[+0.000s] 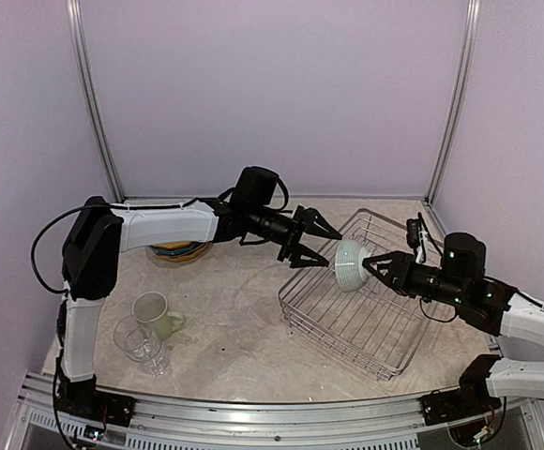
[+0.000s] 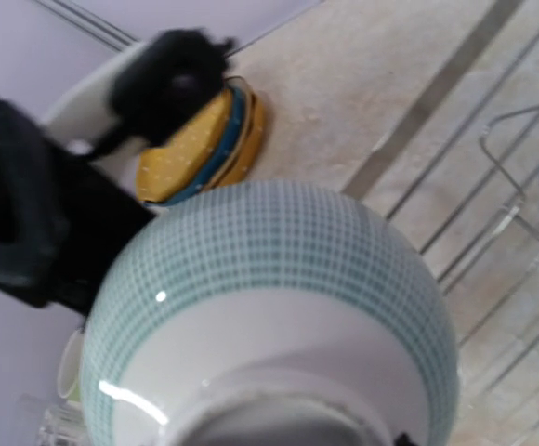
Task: Unload the mixed dishes from the dish rack
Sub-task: Pass from the right arm to the left
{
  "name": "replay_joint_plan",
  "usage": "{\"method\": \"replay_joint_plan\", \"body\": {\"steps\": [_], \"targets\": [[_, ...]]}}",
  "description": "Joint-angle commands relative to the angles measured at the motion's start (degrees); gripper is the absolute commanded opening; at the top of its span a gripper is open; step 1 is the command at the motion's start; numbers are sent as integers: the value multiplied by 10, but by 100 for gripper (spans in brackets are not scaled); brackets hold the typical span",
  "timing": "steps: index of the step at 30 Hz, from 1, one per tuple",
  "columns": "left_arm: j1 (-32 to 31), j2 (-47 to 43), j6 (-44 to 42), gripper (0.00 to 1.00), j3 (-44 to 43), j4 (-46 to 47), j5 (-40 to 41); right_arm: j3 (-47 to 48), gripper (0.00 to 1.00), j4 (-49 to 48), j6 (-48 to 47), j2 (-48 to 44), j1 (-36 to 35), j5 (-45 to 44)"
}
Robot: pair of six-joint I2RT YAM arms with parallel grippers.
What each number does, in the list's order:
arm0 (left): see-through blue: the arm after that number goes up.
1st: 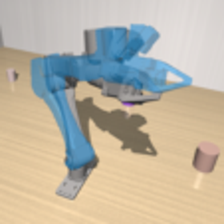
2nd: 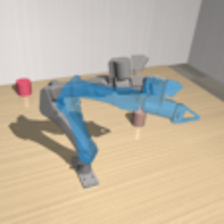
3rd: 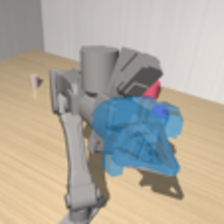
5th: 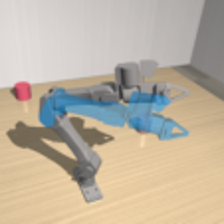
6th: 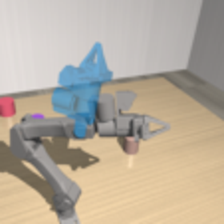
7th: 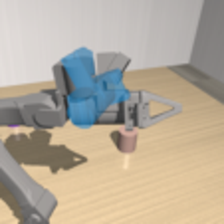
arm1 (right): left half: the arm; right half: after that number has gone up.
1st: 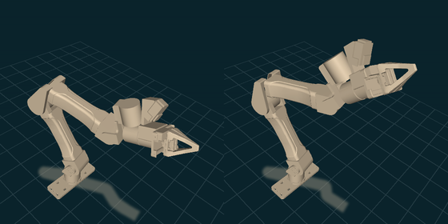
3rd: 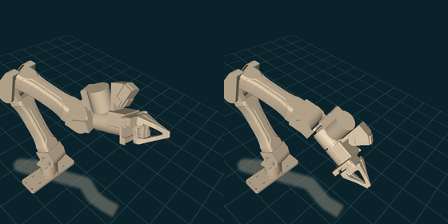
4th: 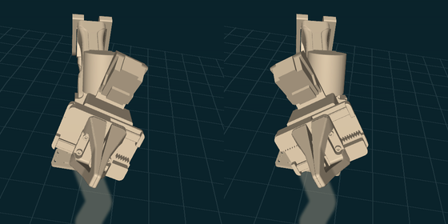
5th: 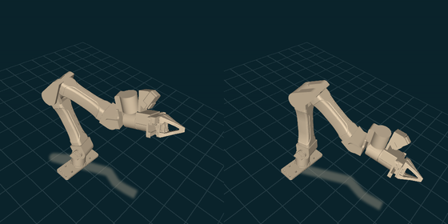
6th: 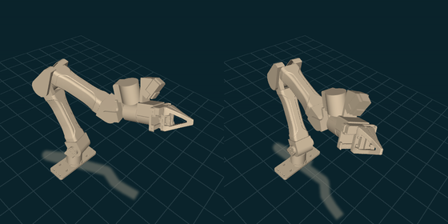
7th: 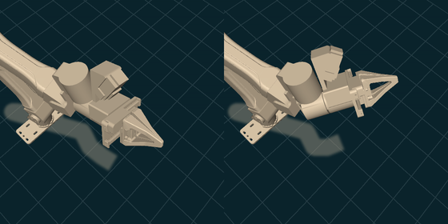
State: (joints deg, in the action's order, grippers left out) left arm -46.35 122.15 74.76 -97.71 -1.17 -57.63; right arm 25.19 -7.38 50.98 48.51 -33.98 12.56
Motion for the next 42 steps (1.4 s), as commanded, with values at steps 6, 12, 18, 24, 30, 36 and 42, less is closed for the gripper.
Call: {"method": "replay_joint_plan", "body": {"steps": [6,12,18,24,30,36,42], "targets": [[-19,69,156,64,-25,235,-57,-21,25,-95,19,-4,5,38],[-32,95,244,51,-16,351,-64,-27,25,-109,25,-2,5,35],[-39,108,276,36,-15,395,-64,-33,24,-118,29,1,5,38],[-41,106,275,23,-8,399,-68,-34,25,-117,29,-2,5,37],[-41,101,259,7,-9,382,-72,-33,28,-113,28,-8,6,35],[-30,80,205,0,-4,316,-69,-27,49,-87,23,-17,6,28],[-6,33,108,0,13,208,-56,-21,77,-63,17,-34,5,15]]}}
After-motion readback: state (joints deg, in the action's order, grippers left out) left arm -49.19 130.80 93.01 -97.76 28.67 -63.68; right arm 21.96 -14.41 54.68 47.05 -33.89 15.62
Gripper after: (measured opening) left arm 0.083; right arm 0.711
